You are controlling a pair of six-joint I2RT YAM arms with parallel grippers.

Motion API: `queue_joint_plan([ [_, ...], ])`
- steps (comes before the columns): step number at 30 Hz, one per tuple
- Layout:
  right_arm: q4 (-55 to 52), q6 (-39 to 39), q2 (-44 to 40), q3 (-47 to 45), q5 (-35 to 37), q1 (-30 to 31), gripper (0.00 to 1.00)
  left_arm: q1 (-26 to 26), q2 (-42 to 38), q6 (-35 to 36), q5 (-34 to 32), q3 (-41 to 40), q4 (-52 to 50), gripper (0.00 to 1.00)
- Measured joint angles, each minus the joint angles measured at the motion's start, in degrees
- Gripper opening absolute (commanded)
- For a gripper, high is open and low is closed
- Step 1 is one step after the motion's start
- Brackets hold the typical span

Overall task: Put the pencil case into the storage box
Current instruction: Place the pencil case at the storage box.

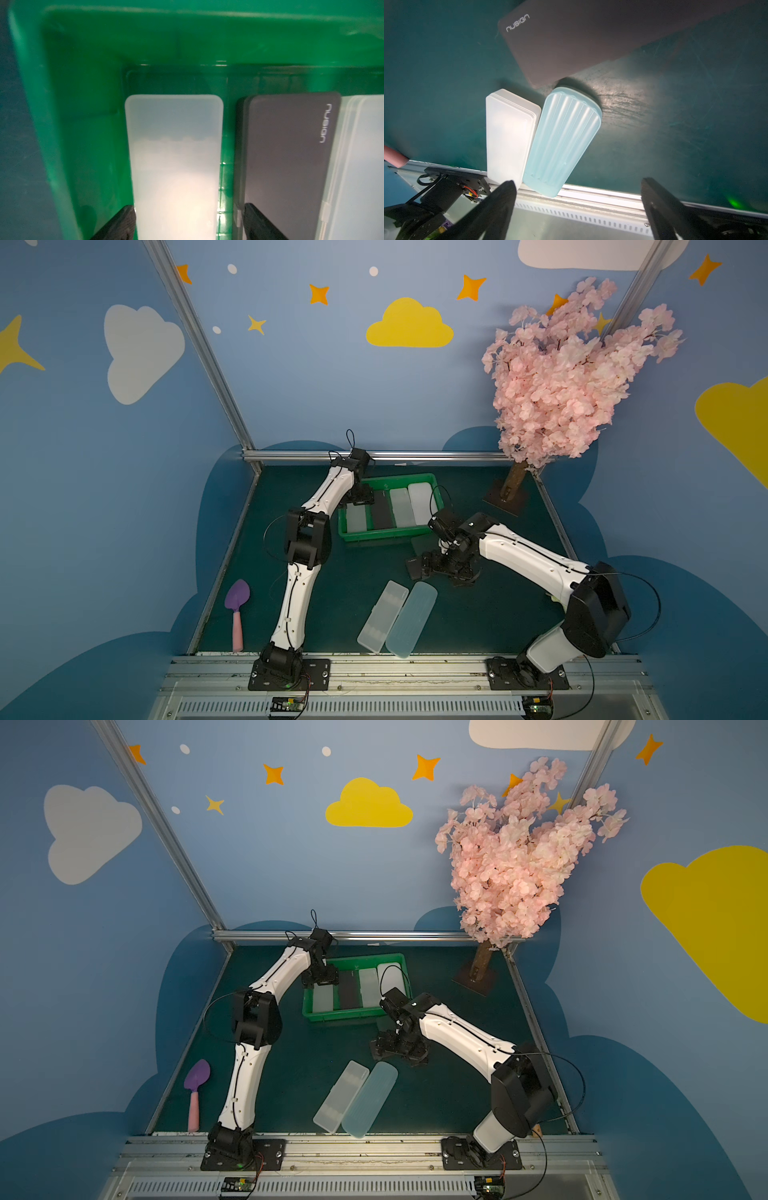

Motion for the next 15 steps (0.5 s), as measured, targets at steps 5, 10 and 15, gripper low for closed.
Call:
queue_joint_plan([
  [5, -0.8, 6.3, 0.1, 0.0, -2.1, 2.1, 0.98, -0.4, -9.9, 0.3, 0.4, -6.6, 0.4, 0.88],
  [10, -1.8, 8.9, 3.4, 0.0, -3.8, 2.6, 0.98, -0.4, -22.1, 1.4, 0.5, -16.3, 2.4, 0.89],
  [15, -2.0, 8.9, 10.3, -0.2, -5.7, 3.1, 0.98, 1.2, -29.5, 2.0, 0.8, -28.3, 4.8, 0.89],
])
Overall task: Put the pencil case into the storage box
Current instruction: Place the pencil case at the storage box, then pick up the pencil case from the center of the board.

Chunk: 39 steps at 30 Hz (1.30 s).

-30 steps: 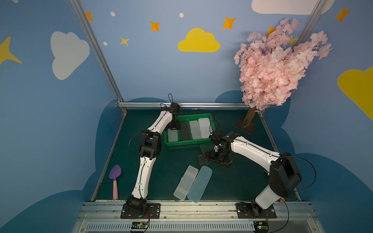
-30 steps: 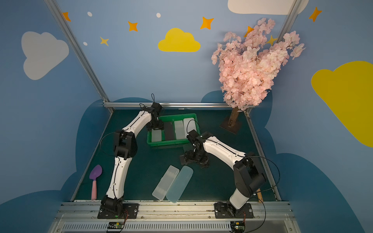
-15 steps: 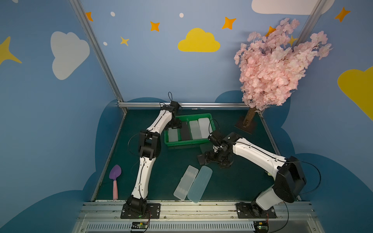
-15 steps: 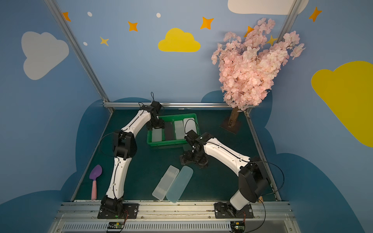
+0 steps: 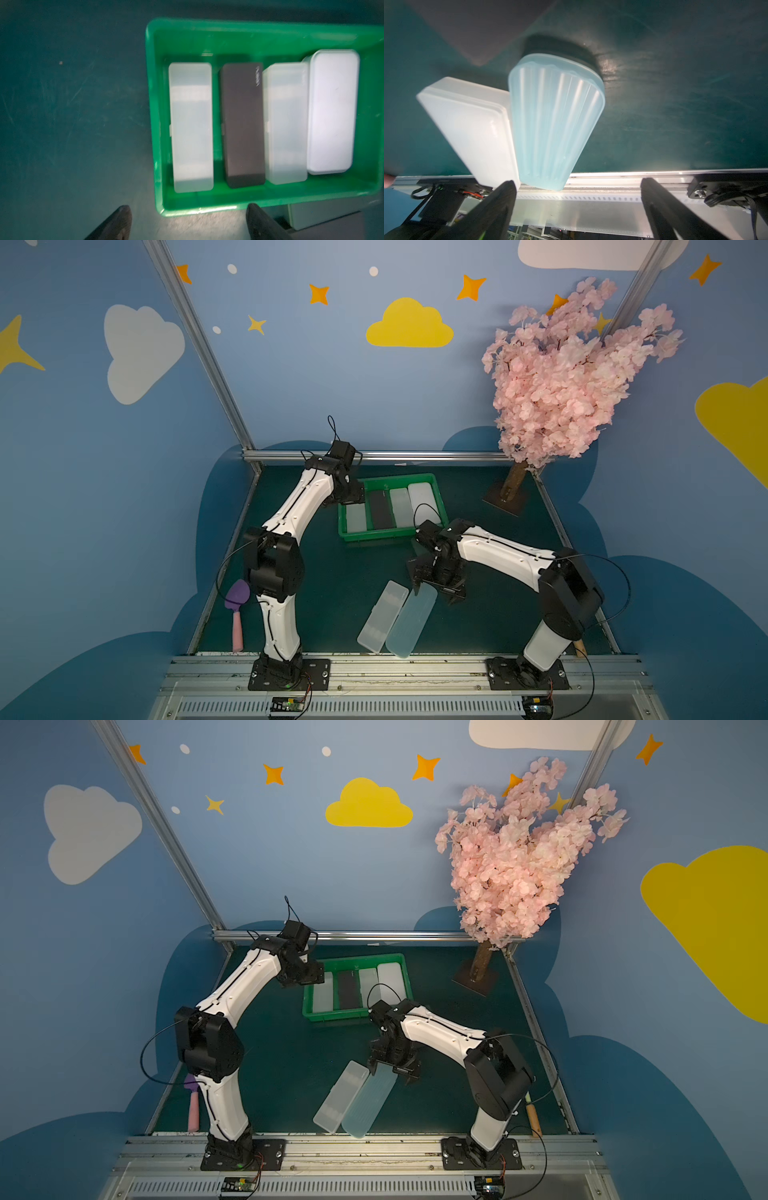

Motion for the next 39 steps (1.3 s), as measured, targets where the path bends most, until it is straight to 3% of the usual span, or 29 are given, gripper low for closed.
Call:
queue_joint_plan([
  [4, -0.8, -0.6, 4.3, 0.6, -1.1, 0.6, 0.98, 1.4, -2.9, 0.1, 0.3, -8.1, 1.1, 0.89],
  [9, -1.2, -2.0, 8.3, 3.0, -2.4, 1.1, 0.98, 2.3, -6.3, 0.1, 0.4, -12.5, 1.9, 0.9],
  [28, -2.9, -4.1, 13.8, 8.9, -3.5, 1.7, 0.98, 3.6, -9.9, 0.8, 0.5, -17.6, 4.2, 0.9],
  [39, -1.0, -2.7, 12.9, 7.3, -4.5, 0.4, 0.98, 4.1, -11.8, 1.1, 0.5, -19.5, 4.6, 0.89],
])
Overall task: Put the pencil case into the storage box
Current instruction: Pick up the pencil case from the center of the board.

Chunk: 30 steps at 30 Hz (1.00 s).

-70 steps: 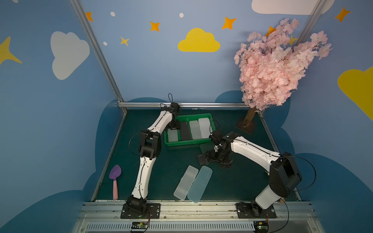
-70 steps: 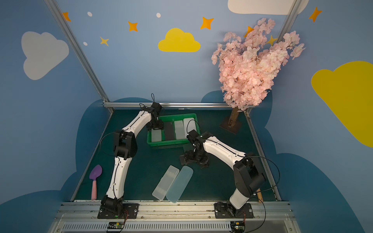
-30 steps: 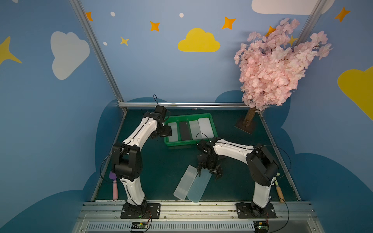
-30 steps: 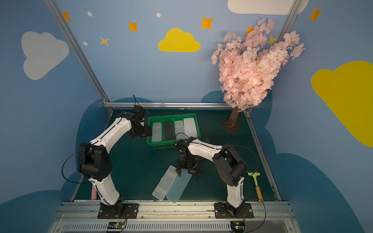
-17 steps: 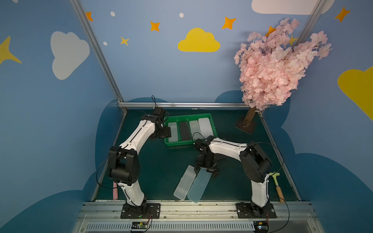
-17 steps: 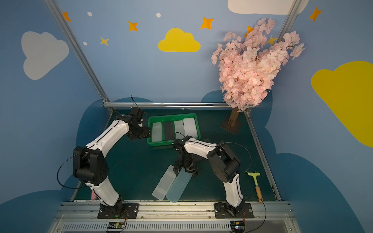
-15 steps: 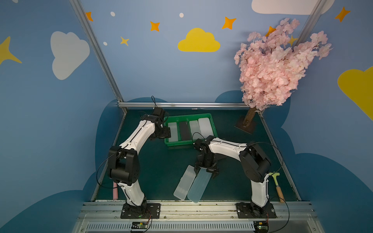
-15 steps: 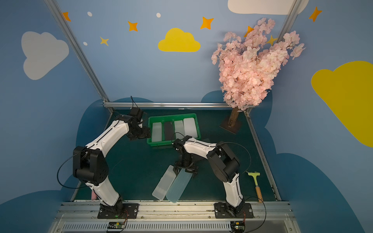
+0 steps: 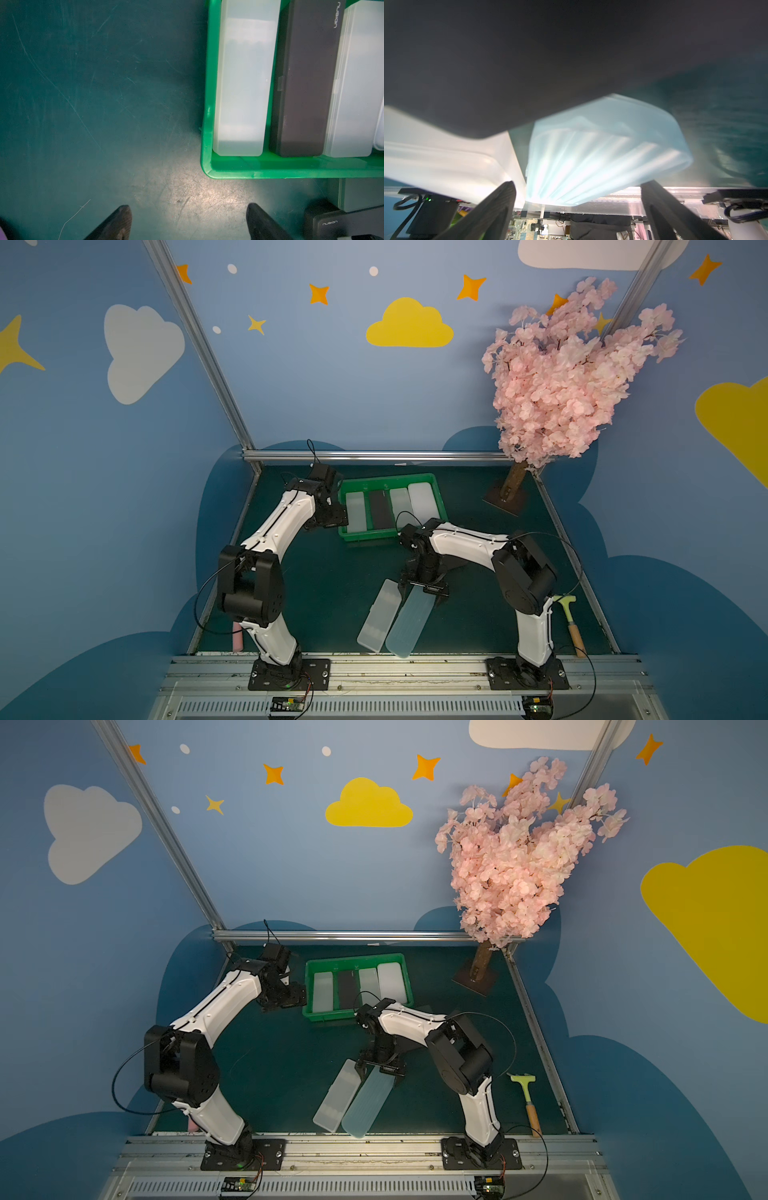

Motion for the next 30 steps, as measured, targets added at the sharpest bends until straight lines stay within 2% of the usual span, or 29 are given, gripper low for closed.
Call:
queue_joint_plan([
  [13, 0.2, 0.4, -1.2, -1.4, 0.9, -0.6, 0.98, 0.0, -0.5, 0.9, 0.3, -1.5, 0.4, 0.89],
  [21, -4.3, 0.1, -4.2, 3.5, 11.0, 2.4, 0.98, -1.4, -4.3, 2.1, 1.8, -7.0, 0.9, 0.87],
  [24, -5.0, 0.0, -7.5, 3.7, 12.8, 3.1, 0.98, -5.4, -7.1, 2.3, 2.0, -9.6, 0.5, 0.87],
  [30, -4.9, -0.5, -8.8, 2.5, 14.0, 2.8, 0.99, -20.5, -11.6, 0.6, 2.7, -14.7, -0.8, 0.87],
])
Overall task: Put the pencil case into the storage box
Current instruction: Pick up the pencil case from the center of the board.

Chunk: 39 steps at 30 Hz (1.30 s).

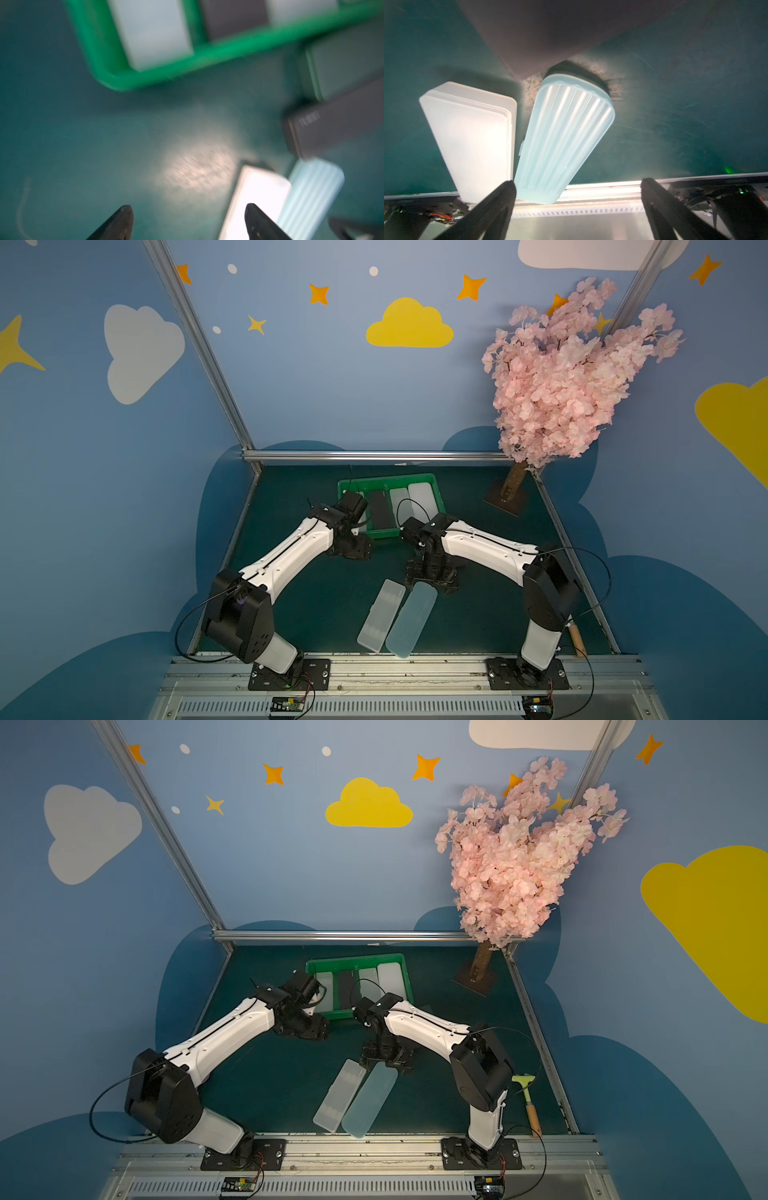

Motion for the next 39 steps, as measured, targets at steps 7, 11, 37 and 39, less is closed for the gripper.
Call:
queue_joint_plan([
  [7, 1.2, -0.5, -2.7, -5.2, 0.6, -1.8, 0.98, -11.4, -1.7, -5.0, 1.3, -7.4, -1.3, 0.9],
  [11, 1.7, -0.6, -7.2, -8.4, 1.4, -3.8, 0.99, -14.9, -1.7, -6.4, 1.7, -8.2, -1.1, 0.92],
  [37, 11.2, 5.0, -21.6, -17.2, 9.3, -2.3, 0.98, -20.4, 11.5, -2.3, 1.0, -6.3, 6.5, 0.91],
  [39, 11.4, 6.7, -21.6, -17.2, 10.3, -2.1, 0.98, -20.4, 12.1, -2.1, 0.9, -6.3, 7.0, 0.91],
])
